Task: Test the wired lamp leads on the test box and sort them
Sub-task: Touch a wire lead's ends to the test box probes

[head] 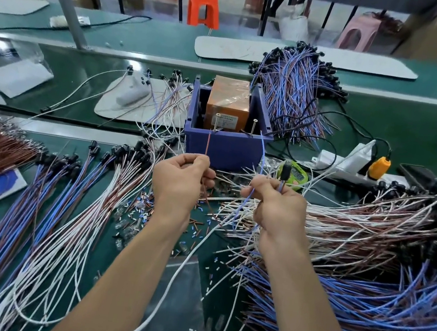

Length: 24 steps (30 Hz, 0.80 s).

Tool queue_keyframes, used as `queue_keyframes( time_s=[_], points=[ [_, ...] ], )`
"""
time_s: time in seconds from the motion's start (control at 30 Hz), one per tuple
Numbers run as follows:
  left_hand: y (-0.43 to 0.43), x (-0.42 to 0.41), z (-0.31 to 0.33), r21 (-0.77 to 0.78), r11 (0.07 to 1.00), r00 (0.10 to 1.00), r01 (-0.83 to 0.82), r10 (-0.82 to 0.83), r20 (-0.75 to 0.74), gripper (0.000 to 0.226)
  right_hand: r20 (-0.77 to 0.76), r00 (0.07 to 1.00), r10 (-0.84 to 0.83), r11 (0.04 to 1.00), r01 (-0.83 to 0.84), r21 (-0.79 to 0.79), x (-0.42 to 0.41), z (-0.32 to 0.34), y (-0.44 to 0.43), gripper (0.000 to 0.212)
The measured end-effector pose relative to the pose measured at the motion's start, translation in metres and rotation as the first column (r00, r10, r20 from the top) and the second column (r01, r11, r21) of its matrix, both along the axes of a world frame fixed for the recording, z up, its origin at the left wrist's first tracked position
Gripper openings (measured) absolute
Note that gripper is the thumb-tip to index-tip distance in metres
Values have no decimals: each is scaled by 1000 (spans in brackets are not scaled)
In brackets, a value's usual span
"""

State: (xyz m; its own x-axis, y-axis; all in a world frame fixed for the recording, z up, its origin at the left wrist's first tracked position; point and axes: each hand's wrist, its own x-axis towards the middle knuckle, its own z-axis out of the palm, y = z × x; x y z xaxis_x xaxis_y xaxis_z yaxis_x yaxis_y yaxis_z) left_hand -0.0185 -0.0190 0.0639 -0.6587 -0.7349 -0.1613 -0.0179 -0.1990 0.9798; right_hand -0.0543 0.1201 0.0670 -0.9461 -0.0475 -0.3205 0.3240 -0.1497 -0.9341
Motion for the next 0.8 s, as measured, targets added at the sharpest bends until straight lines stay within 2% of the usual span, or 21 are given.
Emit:
queue_keyframes(
  time_s=[0.2, 0.8],
  points=[
    [-3, -9, -2, -8, 1000, 1000, -24, 24, 19, 14, -20, 1000, -7, 1000, 8, 6, -1, -6, 0, 10],
    [-5, -19, -4, -81, 996, 999, 29, -27, 26, 12, -64, 998, 19, 999, -17, 33, 0, -4, 0, 17]
  ],
)
